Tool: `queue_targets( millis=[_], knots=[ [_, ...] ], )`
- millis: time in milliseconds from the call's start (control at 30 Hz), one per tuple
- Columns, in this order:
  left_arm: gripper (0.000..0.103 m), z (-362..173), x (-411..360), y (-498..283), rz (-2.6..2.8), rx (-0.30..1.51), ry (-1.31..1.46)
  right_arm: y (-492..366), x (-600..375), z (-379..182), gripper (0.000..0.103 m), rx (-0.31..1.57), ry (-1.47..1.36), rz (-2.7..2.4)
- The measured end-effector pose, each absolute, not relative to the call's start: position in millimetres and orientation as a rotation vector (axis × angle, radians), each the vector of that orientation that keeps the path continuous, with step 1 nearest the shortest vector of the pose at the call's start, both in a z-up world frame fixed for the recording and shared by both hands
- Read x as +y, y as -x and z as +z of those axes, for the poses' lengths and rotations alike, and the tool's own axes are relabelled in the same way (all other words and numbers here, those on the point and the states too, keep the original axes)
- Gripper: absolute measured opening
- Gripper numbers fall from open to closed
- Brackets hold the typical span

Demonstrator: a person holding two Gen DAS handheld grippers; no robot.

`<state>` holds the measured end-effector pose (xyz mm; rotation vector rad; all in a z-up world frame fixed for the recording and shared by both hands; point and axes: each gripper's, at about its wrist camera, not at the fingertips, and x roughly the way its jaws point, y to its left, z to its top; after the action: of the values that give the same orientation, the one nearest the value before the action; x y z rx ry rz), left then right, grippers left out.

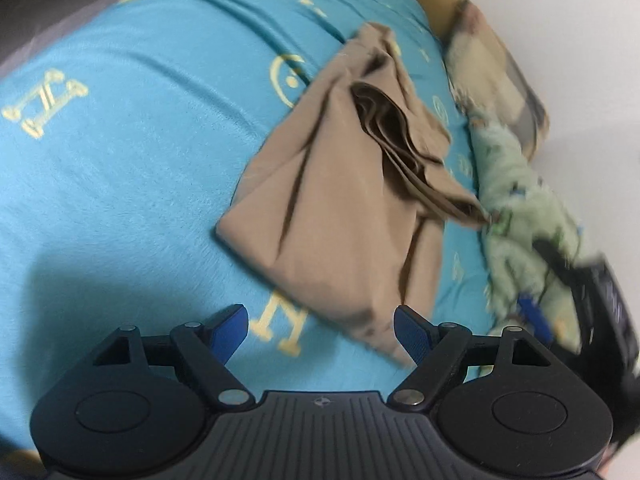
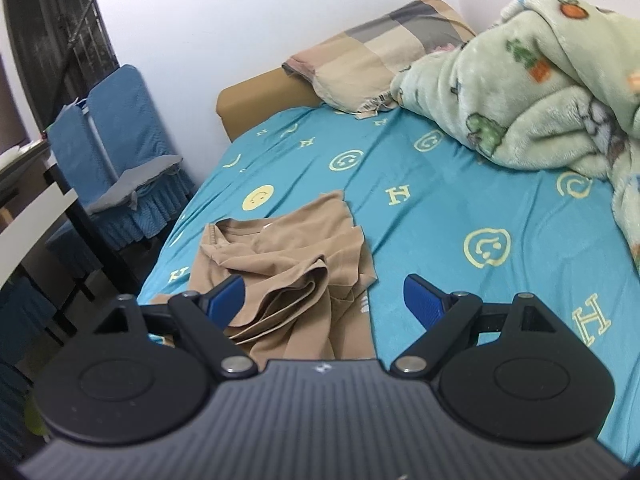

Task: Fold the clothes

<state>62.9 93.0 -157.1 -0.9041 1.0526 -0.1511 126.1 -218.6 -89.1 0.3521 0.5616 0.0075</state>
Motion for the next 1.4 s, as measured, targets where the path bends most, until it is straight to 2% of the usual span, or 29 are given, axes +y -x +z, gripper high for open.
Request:
queue_targets(
  millis=[67, 100, 167, 200, 267, 367, 600, 700, 767, 800, 833, 900, 1200, 1400],
  knots=[
    [0.069, -158, 97, -65, -0.096, 0.994, 0.938, -124, -222, -89, 0.088, 0.566, -0.371, 0.005],
    [0.066, -158, 98, -66, -0.050, 0.962, 0.921, -122, -224, -89, 0.088, 0.571, -0.388, 0.004],
    [0.049, -158, 101, -72, -0.013, 0.942, 0.902, -117, -228, -90, 0.088, 0.586, -0.433, -0.002],
    [0.044, -159, 102, -75, 0.000, 0.938, 0.897, -115, -231, -90, 0.088, 0.601, -0.477, 0.000],
    [0.021, -159, 103, -76, 0.015, 0.944, 0.872, -108, -238, -92, 0.088, 0.634, -0.589, 0.021],
    [0.009, -158, 106, -73, 0.009, 0.929, 0.903, -97, -246, -105, 0.088, 0.718, -0.819, 0.092],
    [0.007, -137, 112, -59, -0.078, 0.769, 1.041, -93, -227, -169, 0.089, 0.985, -1.234, 0.258],
    [0.007, -130, 115, -56, -0.098, 0.719, 1.042, -95, -224, -182, 0.074, 1.002, -1.245, 0.195],
    [0.007, -128, 115, -57, -0.106, 0.707, 1.043, -94, -233, -185, 0.070, 0.952, -1.241, 0.106],
    [0.007, -127, 114, -57, -0.109, 0.704, 1.044, -93, -238, -185, 0.057, 0.924, -1.236, 0.064],
    [0.006, -126, 113, -57, -0.116, 0.699, 1.044, -91, -244, -185, 0.036, 0.896, -1.231, 0.022],
    [0.006, -120, 111, -54, -0.131, 0.681, 1.032, -90, -247, -178, 0.014, 0.847, -1.188, 0.010],
    [0.006, -45, 110, 8, -0.300, 0.468, 0.980, -37, -240, -83, 0.010, 0.512, -0.950, 0.172],
    [0.006, -21, 107, 79, -0.351, 0.423, 0.980, 38, -251, -64, 0.010, 0.411, -0.941, 0.208]
  ],
)
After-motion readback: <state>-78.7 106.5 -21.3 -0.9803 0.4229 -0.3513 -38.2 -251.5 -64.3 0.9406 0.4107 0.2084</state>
